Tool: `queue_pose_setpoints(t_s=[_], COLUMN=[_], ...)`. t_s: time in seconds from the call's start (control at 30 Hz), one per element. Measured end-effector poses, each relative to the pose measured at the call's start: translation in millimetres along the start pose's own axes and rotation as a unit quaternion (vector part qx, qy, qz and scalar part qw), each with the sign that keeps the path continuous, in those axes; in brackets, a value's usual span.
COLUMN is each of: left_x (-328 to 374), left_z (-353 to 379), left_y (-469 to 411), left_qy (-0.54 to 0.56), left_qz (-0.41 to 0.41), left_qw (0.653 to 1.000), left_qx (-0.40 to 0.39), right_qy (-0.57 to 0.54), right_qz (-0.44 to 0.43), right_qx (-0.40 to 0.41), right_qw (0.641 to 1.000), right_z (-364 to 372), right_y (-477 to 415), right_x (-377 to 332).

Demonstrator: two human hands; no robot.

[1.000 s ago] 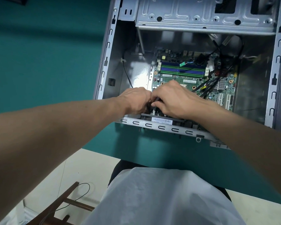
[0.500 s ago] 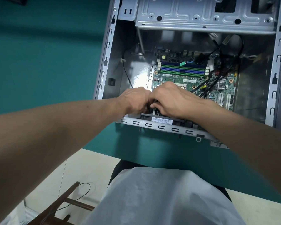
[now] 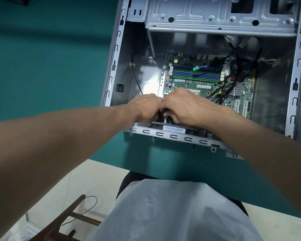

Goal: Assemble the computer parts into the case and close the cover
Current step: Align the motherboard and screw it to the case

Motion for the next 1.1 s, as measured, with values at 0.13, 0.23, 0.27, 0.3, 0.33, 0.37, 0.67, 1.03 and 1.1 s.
queue_pose_setpoints(t_s=[0.13,0.23,0.27,0.3,0.33,0.37,0.67,1.03,1.1], left_x=[2.4,3.1,2.9,2.6,2.3,1.6,-3.0,0.4,1.3], left_z=[-1.7,-2.3,-2.3,-2.3,-2.2,-2.0,4.9,-15.8,-24.5], left_y=[1.1,1.0,0.6,0.3,-0.1,-0.3,0.3,14.3,30.2], left_qy=[-0.022,-0.032,-0.034,-0.034,-0.034,-0.033,0.001,0.049,0.041], left_qz=[0.007,0.009,0.01,0.011,0.011,0.012,-0.016,-0.05,-0.039], left_qw=[1.0,0.999,0.999,0.999,0.999,0.999,1.0,0.997,0.998], left_qx=[-0.004,-0.004,-0.003,-0.001,0.0,0.001,0.022,-0.034,-0.024], right_qy=[0.009,0.011,0.008,0.006,0.007,0.01,0.098,0.088,0.098], right_qz=[0.016,0.016,0.014,0.013,0.014,0.018,-0.001,0.021,0.019], right_qx=[0.002,-0.003,-0.003,-0.002,-0.001,-0.001,-0.042,-0.062,-0.065], right_qw=[1.0,1.0,1.0,1.0,1.0,1.0,0.994,0.994,0.993], right_z=[3.0,4.4,4.7,4.8,4.9,5.0,5.7,-9.0,-9.3], right_y=[-0.7,-2.6,-3.1,-3.2,-3.2,-3.4,-5.4,-6.3,-9.8], right_x=[4.6,4.0,3.4,2.9,2.6,2.7,-5.9,-16.4,-19.7])
Point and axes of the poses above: each hand's wrist, its own y-axis away from the middle knuckle, its own z-axis out of the palm, x = y × z, the point moved 1 cm from there along -y, towards the middle knuckle, and after that the axes turned 6 degrees about -y, right-handed, at the moved point
